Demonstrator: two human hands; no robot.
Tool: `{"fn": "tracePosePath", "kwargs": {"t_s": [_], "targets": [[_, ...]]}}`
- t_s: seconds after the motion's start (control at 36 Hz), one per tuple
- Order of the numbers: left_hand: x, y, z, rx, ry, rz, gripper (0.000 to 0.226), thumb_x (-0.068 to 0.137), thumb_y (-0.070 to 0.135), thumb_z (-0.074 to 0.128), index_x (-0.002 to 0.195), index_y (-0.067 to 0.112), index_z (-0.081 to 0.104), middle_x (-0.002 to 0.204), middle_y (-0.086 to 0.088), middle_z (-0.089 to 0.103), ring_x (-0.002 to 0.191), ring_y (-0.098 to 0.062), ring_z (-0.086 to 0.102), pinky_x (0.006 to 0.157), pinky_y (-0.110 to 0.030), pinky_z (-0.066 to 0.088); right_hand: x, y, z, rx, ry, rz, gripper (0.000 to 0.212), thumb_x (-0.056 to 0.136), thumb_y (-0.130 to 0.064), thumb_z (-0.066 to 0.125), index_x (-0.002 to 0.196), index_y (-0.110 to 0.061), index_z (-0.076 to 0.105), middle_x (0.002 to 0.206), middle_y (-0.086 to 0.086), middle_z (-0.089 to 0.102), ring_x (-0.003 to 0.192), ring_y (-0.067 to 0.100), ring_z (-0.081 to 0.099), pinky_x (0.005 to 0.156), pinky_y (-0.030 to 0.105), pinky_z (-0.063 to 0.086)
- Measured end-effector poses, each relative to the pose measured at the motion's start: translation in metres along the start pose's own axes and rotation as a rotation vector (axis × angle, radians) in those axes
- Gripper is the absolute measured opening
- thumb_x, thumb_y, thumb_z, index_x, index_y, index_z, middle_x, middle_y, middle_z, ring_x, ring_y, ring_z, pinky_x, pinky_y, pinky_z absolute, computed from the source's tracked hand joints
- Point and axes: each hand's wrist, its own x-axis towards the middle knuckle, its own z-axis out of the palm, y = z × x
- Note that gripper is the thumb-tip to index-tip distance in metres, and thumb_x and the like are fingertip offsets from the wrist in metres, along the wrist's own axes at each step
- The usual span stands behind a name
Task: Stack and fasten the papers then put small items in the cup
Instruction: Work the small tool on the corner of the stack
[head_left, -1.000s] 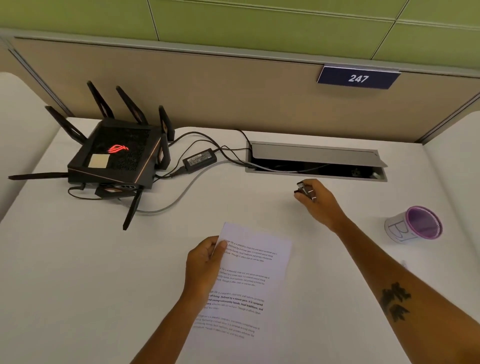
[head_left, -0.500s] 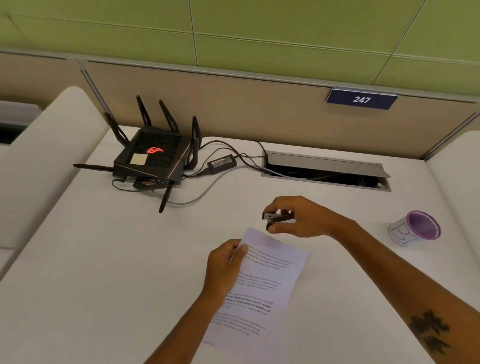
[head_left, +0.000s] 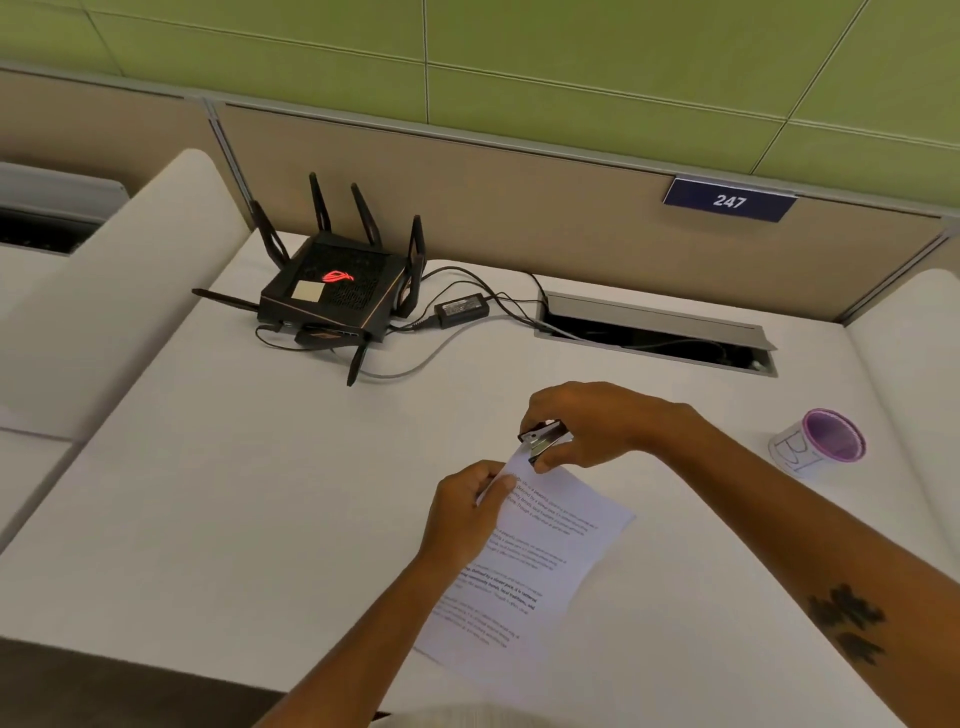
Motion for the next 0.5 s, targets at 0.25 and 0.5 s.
{"fn": "tracePosePath", "kwargs": {"t_s": [0.25, 0.5], "targets": [[-0.004, -0.005, -0.002, 0.051, -0.029, 0.056, 0.018, 0.108, 0.040, 0.058, 0.111, 0.028, 0.071, 0.099, 0.006, 0.078, 0.085, -0.013, 0.077, 0.070, -0.020, 0.062, -0.001, -0.016, -0.002, -0.035, -0.050, -0.004, 0.046, 0.091, -0.055, 0.073, 0.130, -0.031, 0.066, 0.124, -0.015, 0.064, 0.107, 0.008, 0.058, 0.090, 0.031, 0.054], [-0.006, -0.005, -0.006, 0.071, -0.048, 0.080, 0.011, 0.108, 0.040, 0.058, 0.109, 0.033, 0.067, 0.097, 0.012, 0.075, 0.083, -0.009, 0.076, 0.066, -0.013, 0.058, 0.002, -0.028, -0.003, -0.068, -0.098, 0.019, 0.045, 0.089, -0.053, 0.076, 0.128, -0.032, 0.067, 0.123, -0.014, 0.065, 0.107, 0.008, 0.056, 0.087, 0.027, 0.049]]}}
